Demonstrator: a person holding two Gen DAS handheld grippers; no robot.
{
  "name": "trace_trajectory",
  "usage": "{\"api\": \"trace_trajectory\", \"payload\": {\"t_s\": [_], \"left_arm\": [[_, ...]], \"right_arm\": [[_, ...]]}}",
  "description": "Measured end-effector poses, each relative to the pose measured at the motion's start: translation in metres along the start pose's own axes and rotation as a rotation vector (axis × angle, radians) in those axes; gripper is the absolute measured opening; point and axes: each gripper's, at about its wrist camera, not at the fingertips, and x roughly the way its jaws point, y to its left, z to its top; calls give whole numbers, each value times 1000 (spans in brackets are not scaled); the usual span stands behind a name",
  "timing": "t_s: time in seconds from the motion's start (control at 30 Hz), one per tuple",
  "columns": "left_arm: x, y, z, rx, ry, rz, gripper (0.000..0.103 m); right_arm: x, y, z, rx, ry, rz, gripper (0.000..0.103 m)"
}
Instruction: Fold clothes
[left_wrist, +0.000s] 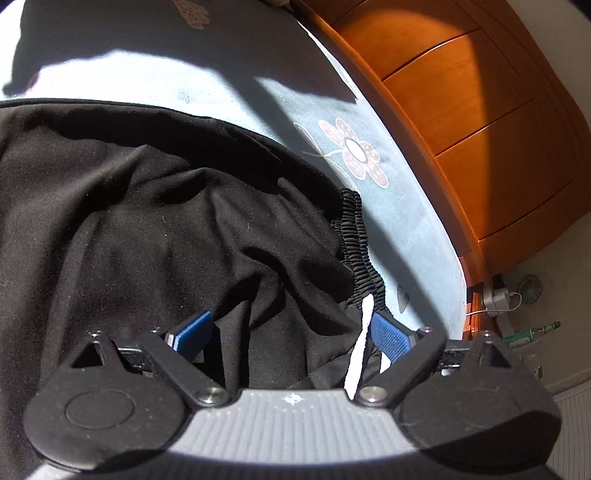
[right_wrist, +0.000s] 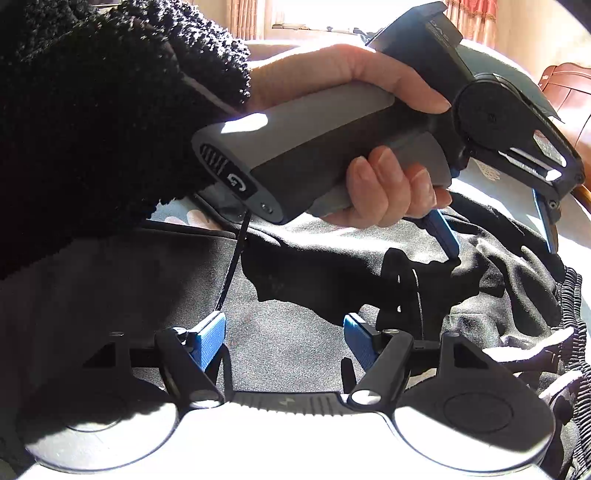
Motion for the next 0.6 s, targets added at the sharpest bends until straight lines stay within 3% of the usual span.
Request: {"api": "trace_trajectory", "payload": {"t_s": [0.1,0.27,0.43,0.6], "left_arm": [[-14,0,-4,-18,-9,23,92],[-76,-3,-18,2,-113,118,92],[-138,-12,-58,42,-206,314,92],[-189,-35,-123,127,-301,465,93]], "right_arm": [[1,1,1,1,8,-10,75],[-8,3,4,5,-28,-4,75],[-23,6,8,7,-69,-28,75],[-40,-6,9,42,-108,-99,75]]}}
